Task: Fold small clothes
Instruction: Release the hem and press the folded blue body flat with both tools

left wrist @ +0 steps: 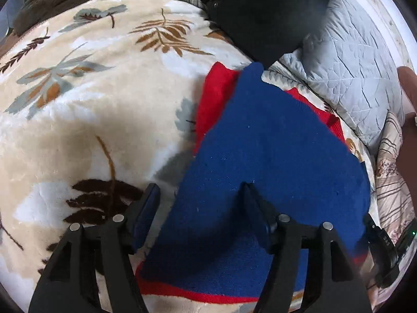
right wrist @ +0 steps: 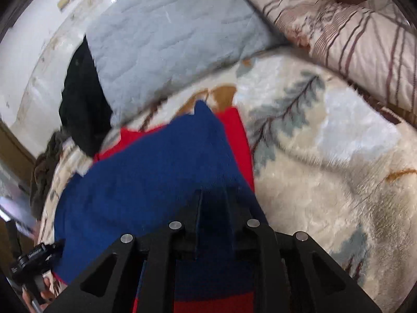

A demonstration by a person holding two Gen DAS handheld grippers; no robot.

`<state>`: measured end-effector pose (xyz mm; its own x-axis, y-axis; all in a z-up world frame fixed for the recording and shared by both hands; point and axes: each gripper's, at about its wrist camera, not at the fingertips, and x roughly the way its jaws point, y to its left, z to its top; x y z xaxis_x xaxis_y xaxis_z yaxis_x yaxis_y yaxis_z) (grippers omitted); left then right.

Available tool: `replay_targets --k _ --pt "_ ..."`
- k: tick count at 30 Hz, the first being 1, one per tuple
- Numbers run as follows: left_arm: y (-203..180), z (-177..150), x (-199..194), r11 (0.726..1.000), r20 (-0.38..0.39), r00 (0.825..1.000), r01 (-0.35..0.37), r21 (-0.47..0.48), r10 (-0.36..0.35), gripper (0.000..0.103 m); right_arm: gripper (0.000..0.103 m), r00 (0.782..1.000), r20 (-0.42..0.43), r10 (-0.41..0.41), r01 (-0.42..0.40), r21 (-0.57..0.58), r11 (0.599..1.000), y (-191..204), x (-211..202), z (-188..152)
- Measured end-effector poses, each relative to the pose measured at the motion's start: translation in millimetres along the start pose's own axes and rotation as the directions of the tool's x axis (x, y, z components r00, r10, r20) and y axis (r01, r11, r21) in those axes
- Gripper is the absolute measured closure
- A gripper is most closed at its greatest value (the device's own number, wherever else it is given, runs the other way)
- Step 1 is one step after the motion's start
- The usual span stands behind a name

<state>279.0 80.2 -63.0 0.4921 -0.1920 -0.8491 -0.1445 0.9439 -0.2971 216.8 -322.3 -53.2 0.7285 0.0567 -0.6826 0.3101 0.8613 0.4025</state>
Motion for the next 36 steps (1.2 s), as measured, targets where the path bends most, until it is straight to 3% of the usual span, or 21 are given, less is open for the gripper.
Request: replay_targets --k 1,4,6,10,14,16,19,23,25,28,34,36 --pt "1 0 -2 1.000 0.006 1.000 0.008 -0.007 -0.008 0.037 0.086 1.000 -0.002 -0.010 0.010 -0.001 1.000 3 -3 1" --pt "3 3 -9 0.999 0.030 0.999 0.030 -0.021 -0.030 0.037 0.082 0.995 0.104 0.007 -0.002 -0.053 0.999 17 -24 3" --pt "2 2 -9 1.000 0.034 0.999 -0.014 -0.018 0.015 0.037 0.076 0.992 0.124 0.006 0.004 -0.082 0.997 22 -28 2" --pt "1 -3 -5 0.998 0.027 0.998 -0.056 0.003 0.056 0.036 0.071 0.998 -0.022 -0.058 0.056 -0.080 0.995 16 2 -5" --pt "6 -2 -24 0.999 0.096 0.994 -0.046 -0.019 0.047 0.036 0.068 0.998 0.063 -0.027 0.032 -0.081 0.996 23 -21 -1" --pt "8 -1 -22 0.994 0.094 0.990 -0.107 0.001 0.107 0.036 0.064 0.996 0.088 0.011 -0.004 -0.076 0.997 24 -29 -3" --pt "16 -2 -10 0.994 0.048 0.993 -0.109 -0.014 0.109 0.034 0.058 0.999 -0.022 -0.042 0.039 -0.099 0.994 21 -12 -12" --pt "17 -2 -22 0.996 0.073 0.993 -0.089 -0.021 0.091 0.034 0.056 0.998 0.025 -0.066 0.069 -0.128 0.989 32 -21 -14" --pt "14 -2 -26 0.993 0.101 0.988 -0.114 0.000 0.113 0.034 0.056 0.998 0.060 -0.008 0.015 -0.116 0.993 40 -32 -15" --pt "11 -2 -26 0.991 0.106 0.986 -0.135 0.018 0.132 0.034 0.055 0.997 0.072 0.015 -0.006 -0.128 0.992 52 -36 -19" --pt "14 -2 -19 0.990 0.083 0.987 -0.137 0.009 0.136 0.034 0.046 0.999 -0.021 -0.041 0.037 -0.170 0.985 62 -14 -31" --pt "13 -2 -20 0.990 0.088 0.986 -0.144 0.015 0.142 0.034 0.043 0.998 -0.008 -0.066 0.062 -0.225 0.972 67 -10 -39"
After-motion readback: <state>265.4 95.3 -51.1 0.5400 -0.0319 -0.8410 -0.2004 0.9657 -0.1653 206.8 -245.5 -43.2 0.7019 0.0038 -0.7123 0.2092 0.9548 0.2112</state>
